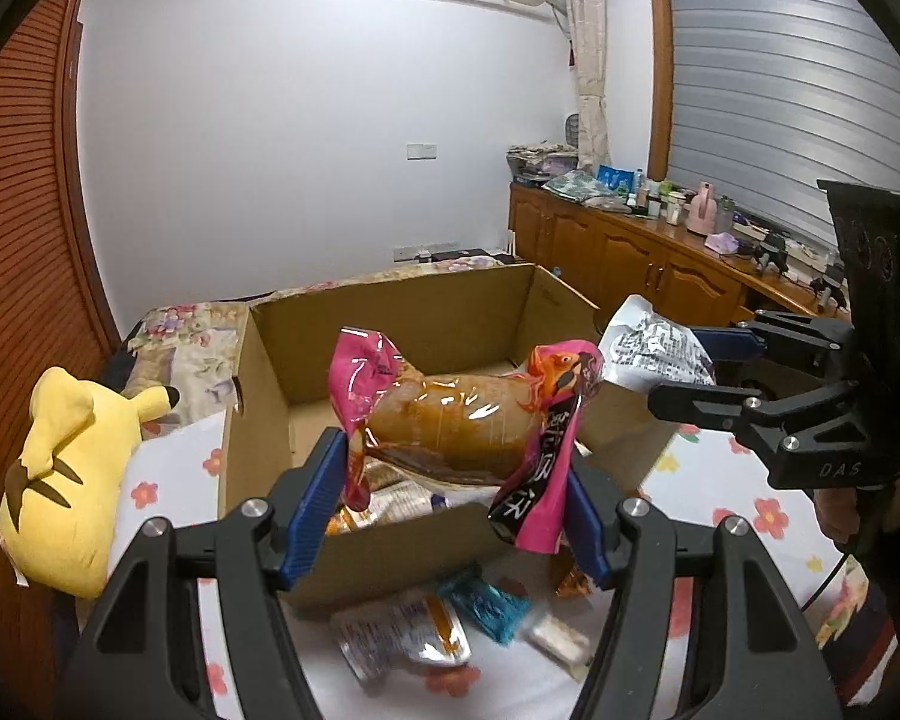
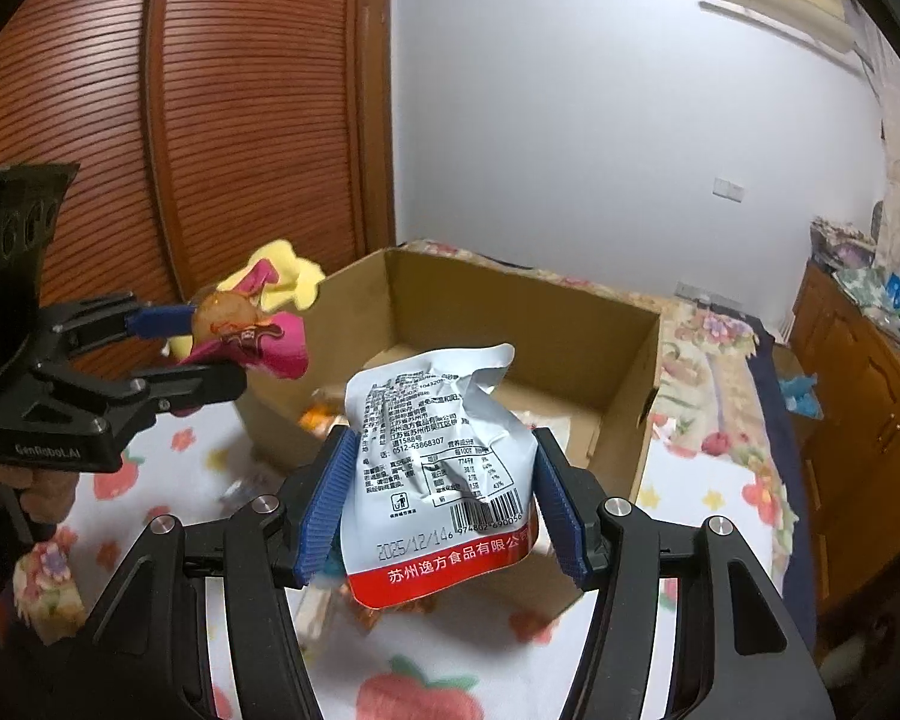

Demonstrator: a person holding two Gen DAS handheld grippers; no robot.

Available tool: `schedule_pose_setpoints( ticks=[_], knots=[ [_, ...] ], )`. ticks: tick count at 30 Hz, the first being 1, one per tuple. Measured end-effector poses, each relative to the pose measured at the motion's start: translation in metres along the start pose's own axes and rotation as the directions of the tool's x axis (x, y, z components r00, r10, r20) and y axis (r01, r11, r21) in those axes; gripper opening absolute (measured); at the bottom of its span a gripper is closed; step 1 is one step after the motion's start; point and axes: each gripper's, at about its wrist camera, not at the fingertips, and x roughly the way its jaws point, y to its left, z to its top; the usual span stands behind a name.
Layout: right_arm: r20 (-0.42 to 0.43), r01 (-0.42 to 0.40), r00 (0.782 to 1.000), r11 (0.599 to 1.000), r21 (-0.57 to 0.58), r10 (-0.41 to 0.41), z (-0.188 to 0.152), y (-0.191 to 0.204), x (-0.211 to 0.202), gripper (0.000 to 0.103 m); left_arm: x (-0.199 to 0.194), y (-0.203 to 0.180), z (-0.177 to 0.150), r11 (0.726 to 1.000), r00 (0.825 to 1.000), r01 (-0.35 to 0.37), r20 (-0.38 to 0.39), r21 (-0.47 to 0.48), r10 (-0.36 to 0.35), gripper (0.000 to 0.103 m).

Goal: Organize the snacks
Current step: 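Lift both snacks and carry them over the cardboard box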

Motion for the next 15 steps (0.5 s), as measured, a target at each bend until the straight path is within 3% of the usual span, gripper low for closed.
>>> schedule_pose_setpoints(
  ticks=[15],
  knots=[
    [-0.077, 0.003, 0.997, 1.000, 0.012, -0.002, 0.003, -0.029, 0.051, 0.065, 0.052, 0.004, 0.004, 0.999, 0.997, -0.035, -0.066, -0.004, 0.034, 0.067]
  ],
)
